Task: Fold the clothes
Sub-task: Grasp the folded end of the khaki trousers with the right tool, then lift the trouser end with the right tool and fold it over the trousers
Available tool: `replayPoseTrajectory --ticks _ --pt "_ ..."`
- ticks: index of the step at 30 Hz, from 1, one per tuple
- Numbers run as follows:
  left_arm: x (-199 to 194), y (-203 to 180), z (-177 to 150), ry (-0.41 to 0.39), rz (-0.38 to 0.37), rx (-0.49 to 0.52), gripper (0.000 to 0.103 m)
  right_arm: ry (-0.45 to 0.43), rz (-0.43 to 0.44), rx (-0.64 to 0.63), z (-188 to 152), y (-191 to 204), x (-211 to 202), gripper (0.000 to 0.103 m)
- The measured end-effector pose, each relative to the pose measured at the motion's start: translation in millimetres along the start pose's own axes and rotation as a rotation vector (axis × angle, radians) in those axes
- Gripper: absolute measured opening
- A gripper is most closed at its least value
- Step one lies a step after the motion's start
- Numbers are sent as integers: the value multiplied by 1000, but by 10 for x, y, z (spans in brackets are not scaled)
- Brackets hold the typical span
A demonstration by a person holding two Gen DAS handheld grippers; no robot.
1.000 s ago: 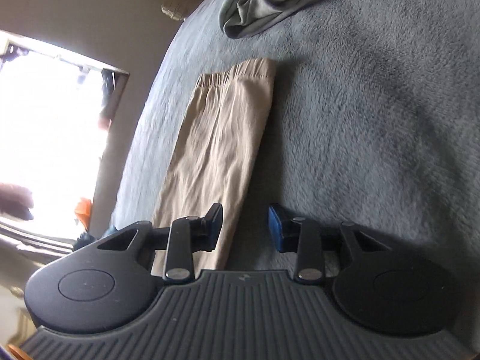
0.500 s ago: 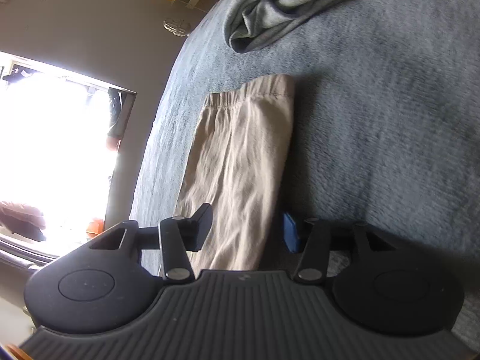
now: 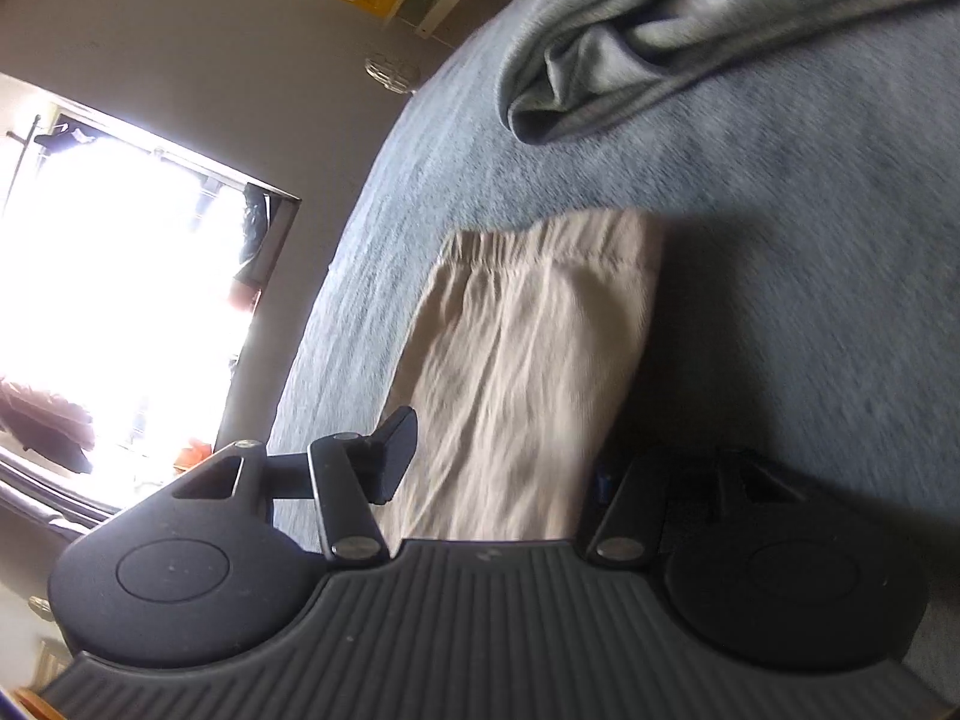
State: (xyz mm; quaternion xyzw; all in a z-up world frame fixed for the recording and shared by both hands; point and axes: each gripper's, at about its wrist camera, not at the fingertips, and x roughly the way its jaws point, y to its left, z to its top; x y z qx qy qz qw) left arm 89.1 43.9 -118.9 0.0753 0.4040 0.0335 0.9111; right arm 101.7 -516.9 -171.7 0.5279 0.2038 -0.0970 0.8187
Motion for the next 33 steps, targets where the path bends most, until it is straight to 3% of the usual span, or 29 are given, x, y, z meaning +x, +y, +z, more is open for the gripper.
replayPoseTrajectory --ticks 4,5,7,10,19,24,33 --pt "2 -31 13 10 14 9 74 -2 -32 -76 62 85 132 41" --pt "2 -38 16 13 18 11 74 5 -52 -104 80 125 174 35" --pt "2 -54 22 17 26 17 74 21 -104 -158 102 174 198 11" --pt "5 -71 39 25 35 23 74 16 -113 -211 111 290 180 6" --pt "4 -84 61 51 55 16 74 20 52 -409 -4 1097 0 5" --pt "8 -95 68 59 60 20 74 70 138 -468 -110 1581 136 4" --pt "-8 -98 25 48 53 21 74 174 247 -526 -526 2102 -40 4"
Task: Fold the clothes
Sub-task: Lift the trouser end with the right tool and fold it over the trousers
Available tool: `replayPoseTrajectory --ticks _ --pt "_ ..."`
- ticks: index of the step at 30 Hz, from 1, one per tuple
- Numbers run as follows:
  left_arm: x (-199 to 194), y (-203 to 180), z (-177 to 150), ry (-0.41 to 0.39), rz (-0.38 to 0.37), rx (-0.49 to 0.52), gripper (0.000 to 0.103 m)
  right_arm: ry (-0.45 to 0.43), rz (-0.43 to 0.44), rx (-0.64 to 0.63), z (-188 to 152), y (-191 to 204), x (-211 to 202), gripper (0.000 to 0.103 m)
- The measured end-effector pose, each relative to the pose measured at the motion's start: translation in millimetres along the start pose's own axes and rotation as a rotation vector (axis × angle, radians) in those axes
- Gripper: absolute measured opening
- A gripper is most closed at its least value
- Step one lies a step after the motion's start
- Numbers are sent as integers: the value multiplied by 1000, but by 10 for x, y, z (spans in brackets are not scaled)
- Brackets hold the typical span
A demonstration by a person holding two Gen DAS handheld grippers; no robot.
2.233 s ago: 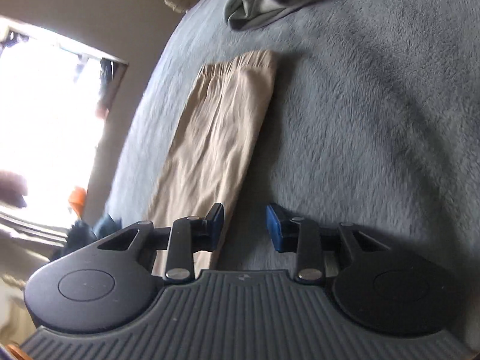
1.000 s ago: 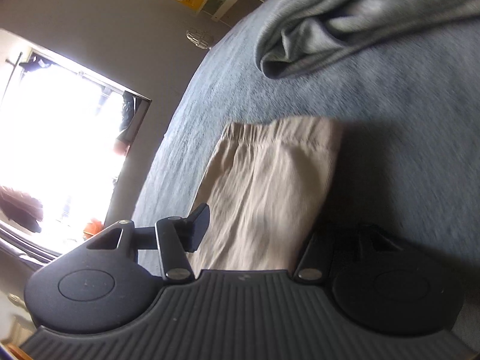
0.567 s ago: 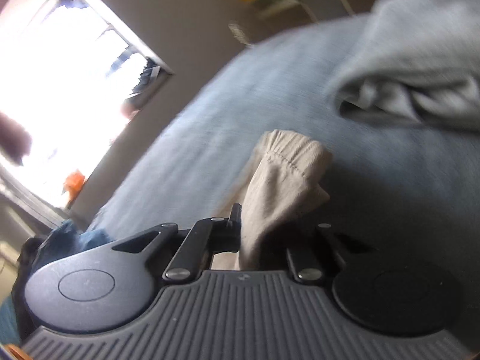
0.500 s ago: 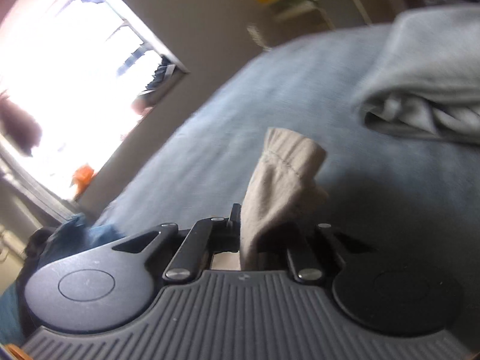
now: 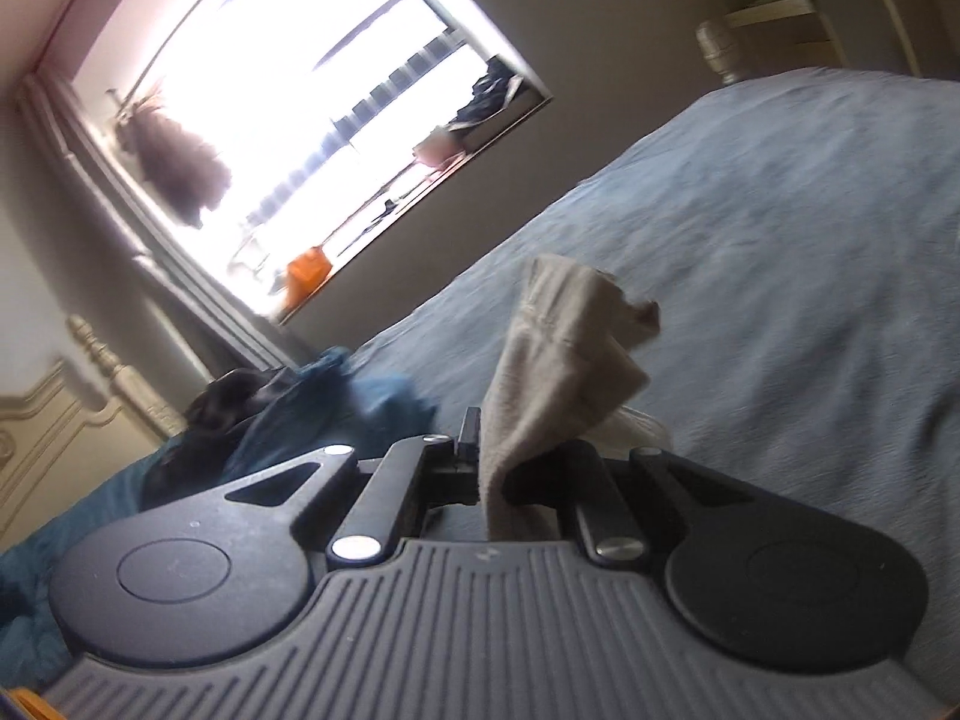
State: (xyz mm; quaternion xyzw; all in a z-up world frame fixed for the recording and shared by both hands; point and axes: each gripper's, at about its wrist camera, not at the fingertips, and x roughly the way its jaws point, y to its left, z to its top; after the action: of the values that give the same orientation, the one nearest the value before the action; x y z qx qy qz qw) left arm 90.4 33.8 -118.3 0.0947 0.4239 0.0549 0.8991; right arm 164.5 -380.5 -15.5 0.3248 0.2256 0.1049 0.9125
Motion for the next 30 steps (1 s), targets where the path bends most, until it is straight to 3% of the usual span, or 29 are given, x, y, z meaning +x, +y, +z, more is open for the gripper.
replayPoseTrajectory --ticks 15,23,30 --pt "21 93 -38 -19 -50 -33 75 281 198 -150 -390 1363 471 4" --pt "36 169 -41 -23 -92 -50 75 420 241 -222 -589 1989 869 4" --pt "50 261 -71 -34 -141 -64 76 408 298 -149 -1038 2186 1054 4"
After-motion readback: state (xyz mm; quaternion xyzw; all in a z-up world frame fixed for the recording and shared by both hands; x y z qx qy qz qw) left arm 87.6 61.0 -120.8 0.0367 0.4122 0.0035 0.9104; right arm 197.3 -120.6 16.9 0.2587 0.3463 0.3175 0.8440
